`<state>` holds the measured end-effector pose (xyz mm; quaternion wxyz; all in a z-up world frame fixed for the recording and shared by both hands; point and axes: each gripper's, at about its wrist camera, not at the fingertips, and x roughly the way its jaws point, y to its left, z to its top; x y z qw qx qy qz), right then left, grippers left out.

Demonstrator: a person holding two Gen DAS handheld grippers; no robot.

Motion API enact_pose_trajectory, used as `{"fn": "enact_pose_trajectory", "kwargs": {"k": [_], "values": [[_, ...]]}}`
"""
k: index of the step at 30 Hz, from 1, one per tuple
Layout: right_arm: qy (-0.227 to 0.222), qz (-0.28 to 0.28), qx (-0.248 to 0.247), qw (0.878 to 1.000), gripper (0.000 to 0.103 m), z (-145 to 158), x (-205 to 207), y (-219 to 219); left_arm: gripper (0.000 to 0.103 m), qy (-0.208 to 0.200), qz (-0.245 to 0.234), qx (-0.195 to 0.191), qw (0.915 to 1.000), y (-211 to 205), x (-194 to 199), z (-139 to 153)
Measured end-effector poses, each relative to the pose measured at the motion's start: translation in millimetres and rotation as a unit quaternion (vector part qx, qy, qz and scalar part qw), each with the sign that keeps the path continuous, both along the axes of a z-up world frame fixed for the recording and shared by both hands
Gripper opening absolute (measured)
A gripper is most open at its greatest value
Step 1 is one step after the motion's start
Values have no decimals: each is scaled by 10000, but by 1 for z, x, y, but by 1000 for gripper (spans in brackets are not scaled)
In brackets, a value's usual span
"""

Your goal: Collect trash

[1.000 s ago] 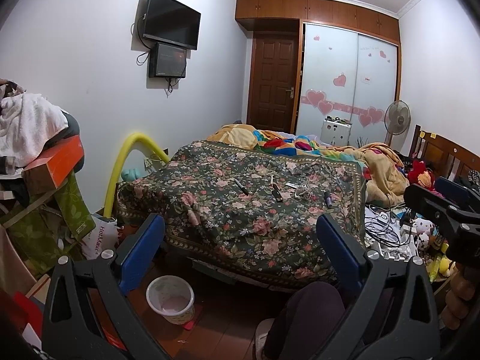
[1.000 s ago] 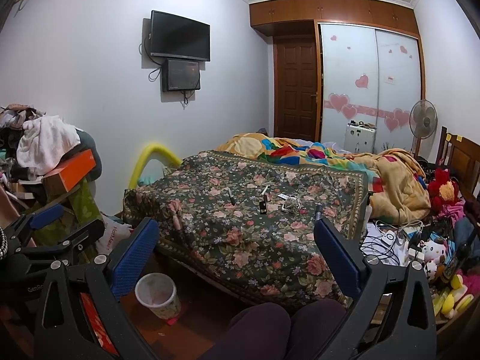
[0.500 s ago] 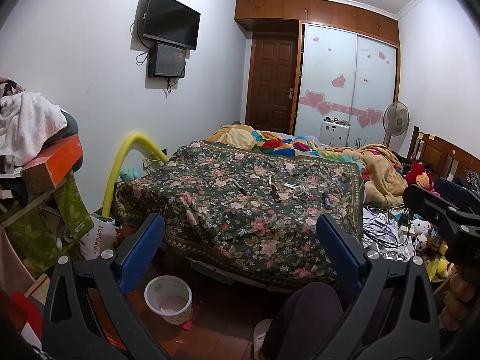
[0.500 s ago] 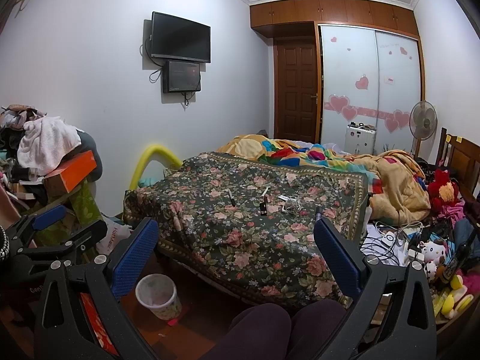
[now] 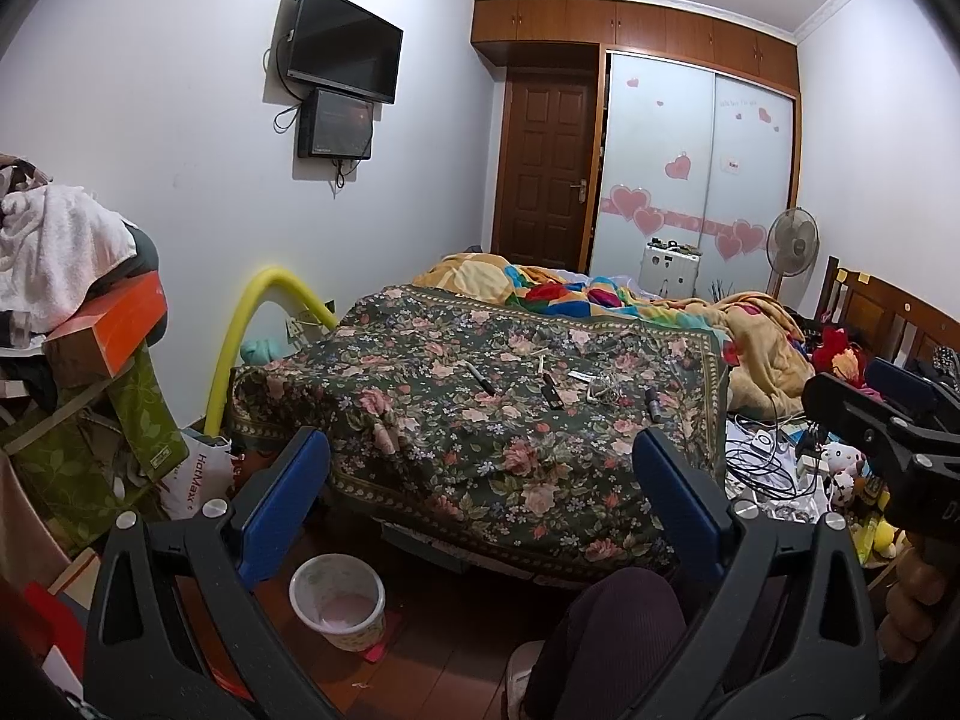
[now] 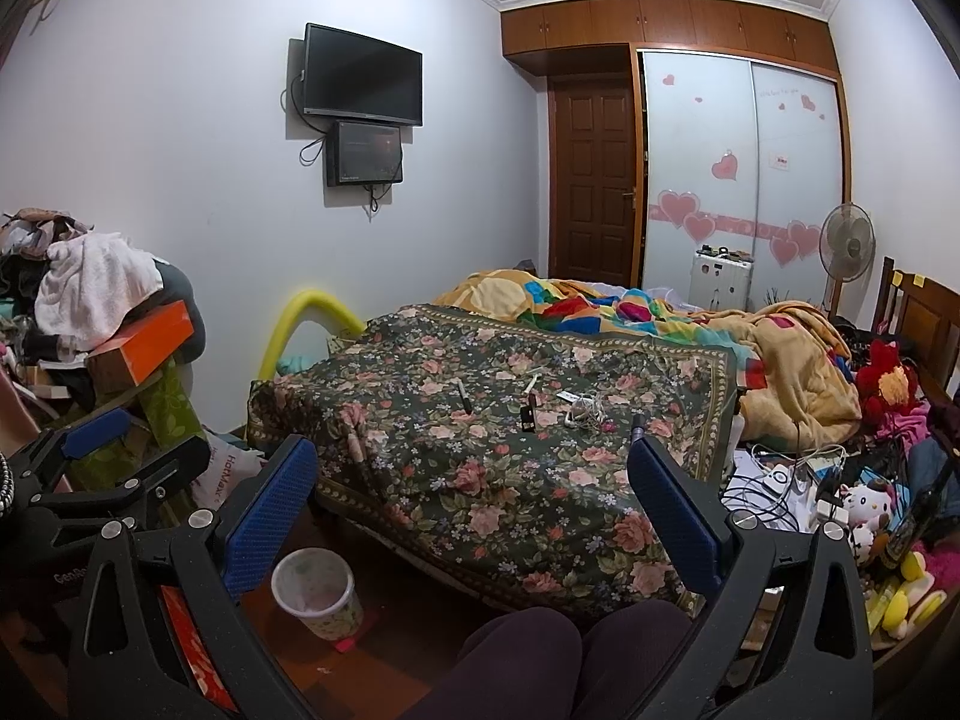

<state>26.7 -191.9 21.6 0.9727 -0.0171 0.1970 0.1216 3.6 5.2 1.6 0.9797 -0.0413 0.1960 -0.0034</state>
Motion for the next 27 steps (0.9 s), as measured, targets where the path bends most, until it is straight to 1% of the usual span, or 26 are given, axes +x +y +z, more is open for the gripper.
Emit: {"fn": "enact_pose_trajectory", "kwargs": {"k": [5, 9, 16, 22, 27], "values": [[15, 2, -1, 10000, 103, 2, 2, 6, 102, 4, 10, 1, 10000, 1, -1, -1], [16, -2, 1, 10000, 103, -1, 1, 1, 102, 9, 26, -7, 10000, 1, 0, -1], [119, -4, 36, 9999, 103, -5, 13, -3, 102, 111, 74, -24, 9999, 3, 10, -8], [217, -118, 31, 9997, 103, -10, 35, -11, 102, 275, 77, -79, 9996, 3, 35, -13], [345, -364, 2, 9987, 103, -17, 65, -23, 102, 420, 153, -231, 9987, 2, 73, -18]]}}
